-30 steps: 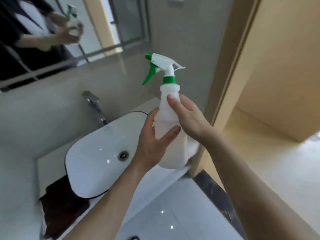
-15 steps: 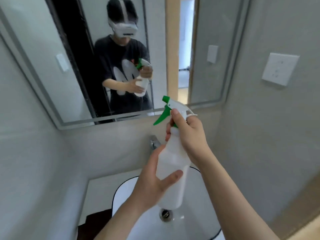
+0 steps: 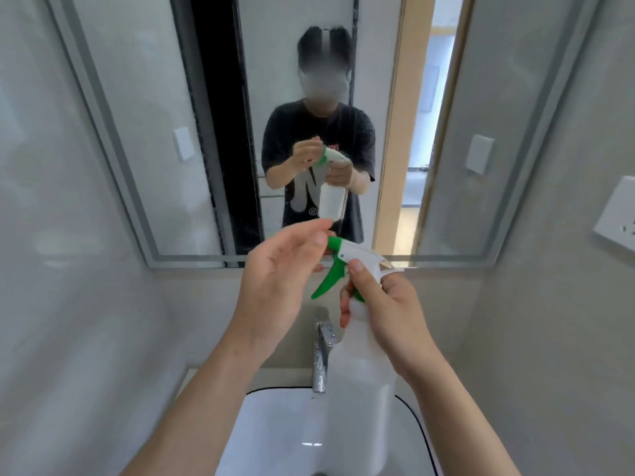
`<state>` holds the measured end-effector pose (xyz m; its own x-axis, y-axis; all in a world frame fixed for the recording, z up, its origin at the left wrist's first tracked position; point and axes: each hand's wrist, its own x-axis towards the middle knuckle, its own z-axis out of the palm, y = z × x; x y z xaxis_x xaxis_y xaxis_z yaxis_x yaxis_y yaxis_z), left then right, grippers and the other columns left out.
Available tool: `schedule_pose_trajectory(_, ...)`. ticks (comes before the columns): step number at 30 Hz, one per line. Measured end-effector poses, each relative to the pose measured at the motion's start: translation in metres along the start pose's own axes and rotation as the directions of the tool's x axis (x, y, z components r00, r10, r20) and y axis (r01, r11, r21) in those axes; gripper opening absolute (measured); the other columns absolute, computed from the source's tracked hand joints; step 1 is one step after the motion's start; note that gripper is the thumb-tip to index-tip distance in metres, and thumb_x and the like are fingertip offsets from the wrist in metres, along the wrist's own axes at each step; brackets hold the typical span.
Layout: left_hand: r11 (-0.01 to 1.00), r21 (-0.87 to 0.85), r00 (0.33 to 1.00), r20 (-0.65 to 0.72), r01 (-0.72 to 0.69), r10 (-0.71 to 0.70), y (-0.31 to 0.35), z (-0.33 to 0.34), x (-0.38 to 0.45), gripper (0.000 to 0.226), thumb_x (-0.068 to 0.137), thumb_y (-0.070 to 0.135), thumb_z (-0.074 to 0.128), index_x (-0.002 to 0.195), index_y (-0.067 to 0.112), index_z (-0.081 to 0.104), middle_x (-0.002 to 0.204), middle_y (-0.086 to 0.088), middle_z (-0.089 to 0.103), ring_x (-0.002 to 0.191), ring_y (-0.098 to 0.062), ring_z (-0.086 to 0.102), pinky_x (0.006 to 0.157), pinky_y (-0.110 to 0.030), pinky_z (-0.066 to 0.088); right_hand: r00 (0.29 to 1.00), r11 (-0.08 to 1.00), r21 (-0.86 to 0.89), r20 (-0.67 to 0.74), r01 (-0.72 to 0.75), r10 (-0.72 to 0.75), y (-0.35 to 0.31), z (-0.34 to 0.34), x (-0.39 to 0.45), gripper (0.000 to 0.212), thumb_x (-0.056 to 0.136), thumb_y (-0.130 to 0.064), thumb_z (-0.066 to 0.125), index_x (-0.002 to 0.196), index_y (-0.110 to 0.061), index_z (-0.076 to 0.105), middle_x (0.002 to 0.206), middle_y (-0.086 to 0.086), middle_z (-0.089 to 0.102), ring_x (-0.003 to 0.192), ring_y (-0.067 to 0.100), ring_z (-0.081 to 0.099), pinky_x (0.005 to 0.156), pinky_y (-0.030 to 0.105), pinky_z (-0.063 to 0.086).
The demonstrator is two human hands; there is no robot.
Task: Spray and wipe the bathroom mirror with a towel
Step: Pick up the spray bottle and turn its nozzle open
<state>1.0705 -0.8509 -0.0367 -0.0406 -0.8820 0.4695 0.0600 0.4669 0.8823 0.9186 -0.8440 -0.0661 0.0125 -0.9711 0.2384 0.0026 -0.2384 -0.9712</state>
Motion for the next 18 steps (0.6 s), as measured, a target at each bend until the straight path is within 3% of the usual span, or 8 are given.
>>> schedule_pose_trajectory(2, 1.0, -0.022, 1.0, 0.003, 0.023, -0.023, 0.003, 0.016, 0.002, 0.024, 0.093, 0.019, 0.066, 0.116, 0.02, 0.073, 0.106, 0.0, 0.077, 0.101, -0.012, 0.07, 0.088, -0.027, 0.057, 1.0, 1.0, 0.014, 0.026, 0.007, -0.007, -0.002, -0.007, -0.001, 0.056, 0.103, -0.037, 0.052, 0.063, 0.001, 0.058, 0.058, 0.016, 0.059, 0.048, 0.017, 0.054, 0.049, 0.021, 0.045)
schedule_pose_trajectory(5, 0.995, -0.079, 0.998, -0.021, 0.06, -0.062, 0.0, 0.036, 0.001, 0.024, 0.093, 0.005, 0.065, 0.113, 0.016, 0.074, 0.1, -0.004, 0.078, 0.092, -0.013, 0.071, 0.082, -0.022, 0.055, 0.997, 0.999, 0.025, 0.052, 0.048, -0.049, -0.007, -0.017, -0.003, 0.047, 0.104, -0.034, 0.052, 0.075, 0.0, 0.065, 0.058, 0.017, 0.059, 0.049, 0.017, 0.055, 0.05, 0.022, 0.045)
schedule_pose_trajectory(9, 0.971, -0.213, 0.989, -0.068, 0.112, -0.129, -0.006, 0.051, -0.002, 0.018, 0.086, 0.019, 0.07, 0.102, 0.018, 0.078, 0.1, -0.011, 0.078, 0.093, -0.022, 0.073, 0.082, -0.034, 0.055, 0.991, 0.994, 0.056, 0.087, 0.098, -0.102, -0.014, -0.028, -0.005, 0.027, 0.105, -0.03, 0.051, 0.104, -0.014, 0.072, 0.058, 0.013, 0.059, 0.051, 0.018, 0.056, 0.05, 0.021, 0.045)
schedule_pose_trajectory(13, 0.946, -0.299, 0.986, -0.071, 0.125, -0.153, -0.003, 0.055, -0.005, 0.02, 0.083, 0.027, 0.074, 0.1, 0.019, 0.08, 0.1, -0.013, 0.078, 0.092, -0.024, 0.073, 0.076, -0.031, 0.058, 0.987, 0.989, 0.073, 0.084, 0.128, -0.134, -0.016, -0.032, -0.006, 0.039, 0.102, -0.032, 0.053, 0.075, -0.008, 0.066, 0.054, 0.011, 0.059, 0.051, 0.016, 0.056, 0.054, 0.02, 0.045)
schedule_pose_trajectory(16, 0.948, -0.303, 0.986, -0.106, 0.094, -0.131, 0.004, 0.062, -0.006, 0.027, 0.075, 0.03, 0.068, 0.096, 0.019, 0.081, 0.094, -0.012, 0.078, 0.087, -0.023, 0.072, 0.077, -0.035, 0.057, 0.984, 0.985, 0.083, 0.079, 0.15, -0.157, -0.022, -0.034, -0.007, 0.034, 0.099, -0.034, 0.054, 0.087, -0.008, 0.071, 0.053, 0.009, 0.058, 0.051, 0.014, 0.057, 0.057, 0.019, 0.048)
schedule_pose_trajectory(18, 0.943, -0.322, 0.984, -0.127, 0.079, -0.126, 0.006, 0.068, -0.007, 0.021, 0.078, 0.029, 0.072, 0.093, 0.018, 0.082, 0.09, -0.01, 0.078, 0.081, -0.021, 0.072, 0.067, -0.037, 0.056, 0.987, 0.986, 0.084, 0.067, 0.143, -0.149, -0.024, -0.036, -0.008, 0.032, 0.097, -0.037, 0.055, 0.083, -0.012, 0.071, 0.054, 0.008, 0.058, 0.05, 0.015, 0.058, 0.055, 0.02, 0.047)
